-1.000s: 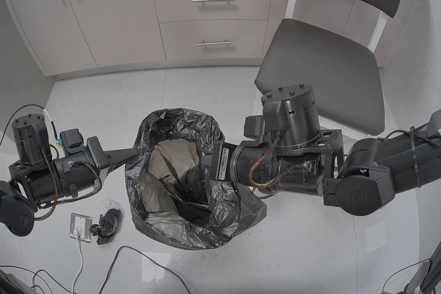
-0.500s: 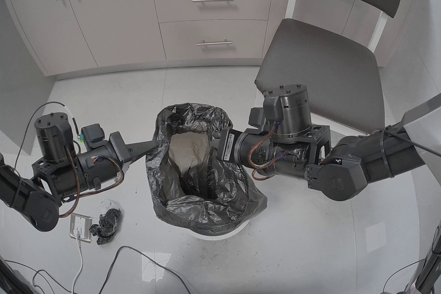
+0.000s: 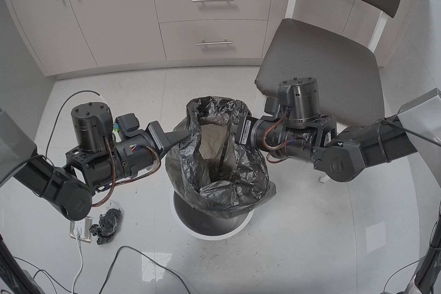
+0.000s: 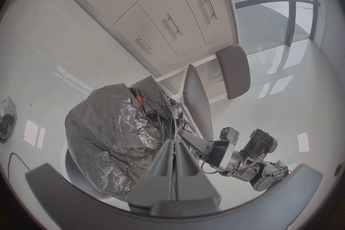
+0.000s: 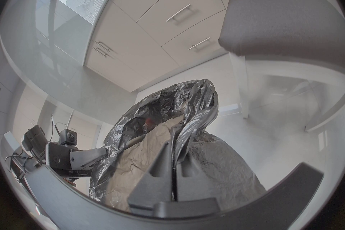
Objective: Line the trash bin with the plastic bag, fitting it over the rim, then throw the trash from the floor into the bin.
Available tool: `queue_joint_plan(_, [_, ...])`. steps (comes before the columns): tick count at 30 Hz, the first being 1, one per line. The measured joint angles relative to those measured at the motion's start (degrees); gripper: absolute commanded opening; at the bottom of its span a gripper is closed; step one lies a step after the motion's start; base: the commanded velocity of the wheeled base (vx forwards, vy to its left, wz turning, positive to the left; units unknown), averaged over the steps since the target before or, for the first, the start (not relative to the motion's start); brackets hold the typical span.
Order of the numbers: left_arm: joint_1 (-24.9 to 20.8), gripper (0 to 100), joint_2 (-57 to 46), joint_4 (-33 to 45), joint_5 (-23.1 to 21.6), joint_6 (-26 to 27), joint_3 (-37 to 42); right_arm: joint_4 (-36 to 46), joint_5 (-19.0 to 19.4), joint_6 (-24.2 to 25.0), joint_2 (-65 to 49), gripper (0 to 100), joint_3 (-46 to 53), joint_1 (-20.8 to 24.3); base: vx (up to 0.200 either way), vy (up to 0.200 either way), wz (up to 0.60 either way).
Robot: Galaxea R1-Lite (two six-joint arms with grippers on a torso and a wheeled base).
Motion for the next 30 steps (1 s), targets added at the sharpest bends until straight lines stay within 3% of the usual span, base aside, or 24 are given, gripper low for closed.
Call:
queue_joint_plan(7, [-1.05, 0, 2.65, 1.66, 1.84, -0.02, -2.05, -0.01, 0.16, -0.91, 0.67, 0, -0.52, -2.89, 0.000, 0.000, 0.00])
queue_joint_plan(19, [-2.49, 0, 3.91, 1.22, 2.77, -2.93, 3.44, -8.66, -0.40, -0.33, -3.13, 0, 14.88, -3.28, 0.000, 0.000, 0.00])
queue_joint_plan(24, [-5.00, 0, 3.61, 1.12, 2.49, -5.36, 4.05, -8.87, -0.45, -0.24, -6.67, 0, 20.15, -2.86, 0.000, 0.000, 0.00])
queue_joint_plan(30, [-6.16, 0, 3.67, 1.12, 2.82, -4.56, 4.13, -9.39, -0.24, -0.22, -8.37, 0, 22.42, -2.60, 0.000, 0.000, 0.00])
